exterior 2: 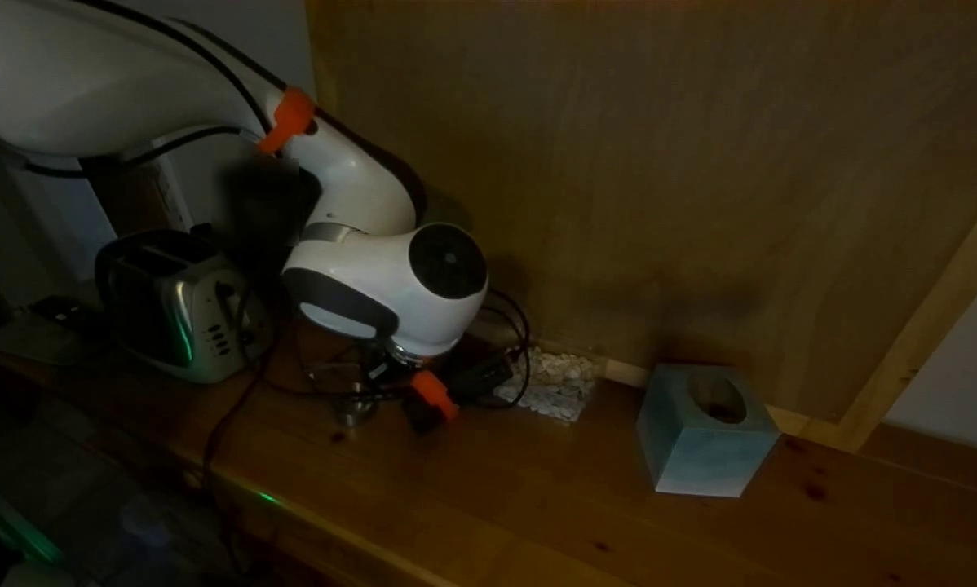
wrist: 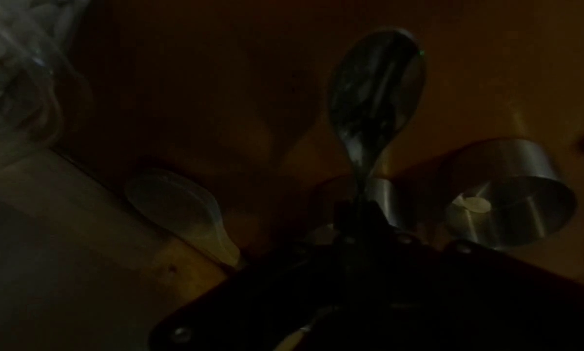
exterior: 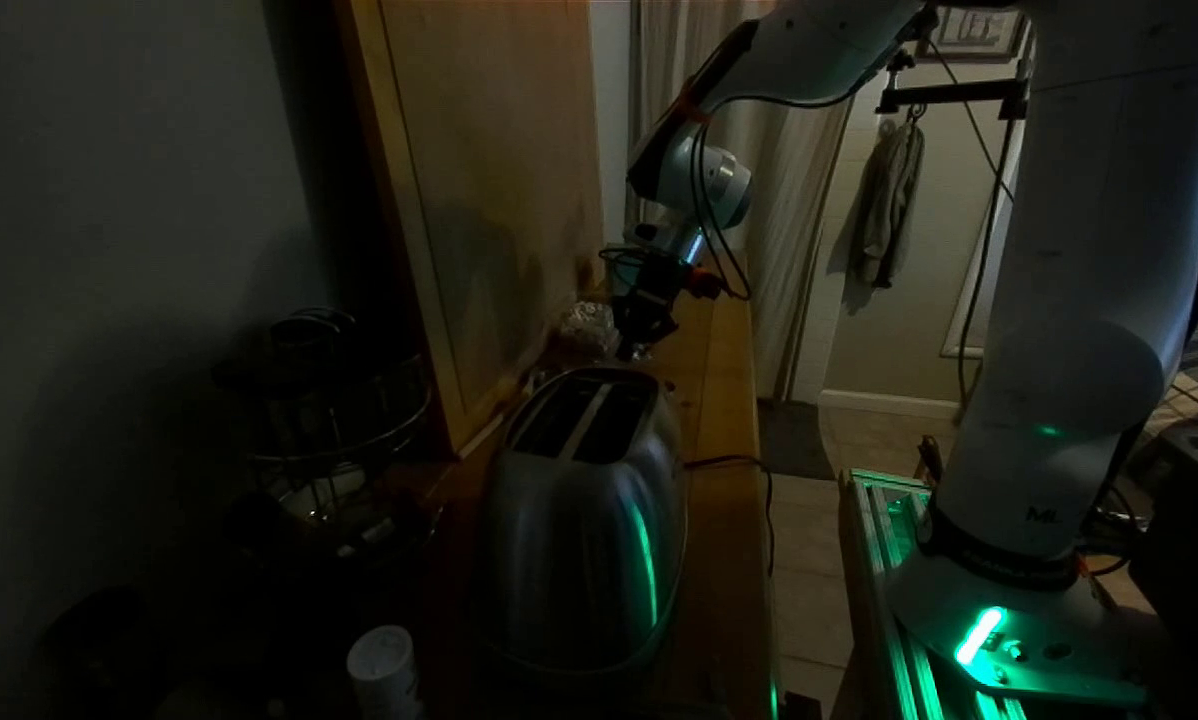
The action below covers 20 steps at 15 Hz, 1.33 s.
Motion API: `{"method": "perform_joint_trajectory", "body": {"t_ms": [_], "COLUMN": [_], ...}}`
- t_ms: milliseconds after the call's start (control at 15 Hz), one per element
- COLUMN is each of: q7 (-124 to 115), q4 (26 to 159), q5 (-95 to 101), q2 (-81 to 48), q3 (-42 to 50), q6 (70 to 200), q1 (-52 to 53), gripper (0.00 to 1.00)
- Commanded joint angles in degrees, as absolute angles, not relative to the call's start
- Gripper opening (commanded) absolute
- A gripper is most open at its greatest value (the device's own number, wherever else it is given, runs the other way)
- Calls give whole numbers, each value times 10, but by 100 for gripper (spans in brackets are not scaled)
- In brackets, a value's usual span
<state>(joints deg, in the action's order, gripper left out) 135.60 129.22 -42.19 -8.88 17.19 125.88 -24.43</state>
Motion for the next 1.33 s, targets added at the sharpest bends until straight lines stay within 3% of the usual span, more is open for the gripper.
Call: {"method": "perform_joint_trajectory", "body": {"t_ms": [0,1267], "q7": [1307,1196], "q4": [1324,1354], "q5": [-415,-388], "q2": [-60,-40], "q3": [176,172], "q6": [1299,1357], "q1": [-231,-221], "gripper": [2,2]}}
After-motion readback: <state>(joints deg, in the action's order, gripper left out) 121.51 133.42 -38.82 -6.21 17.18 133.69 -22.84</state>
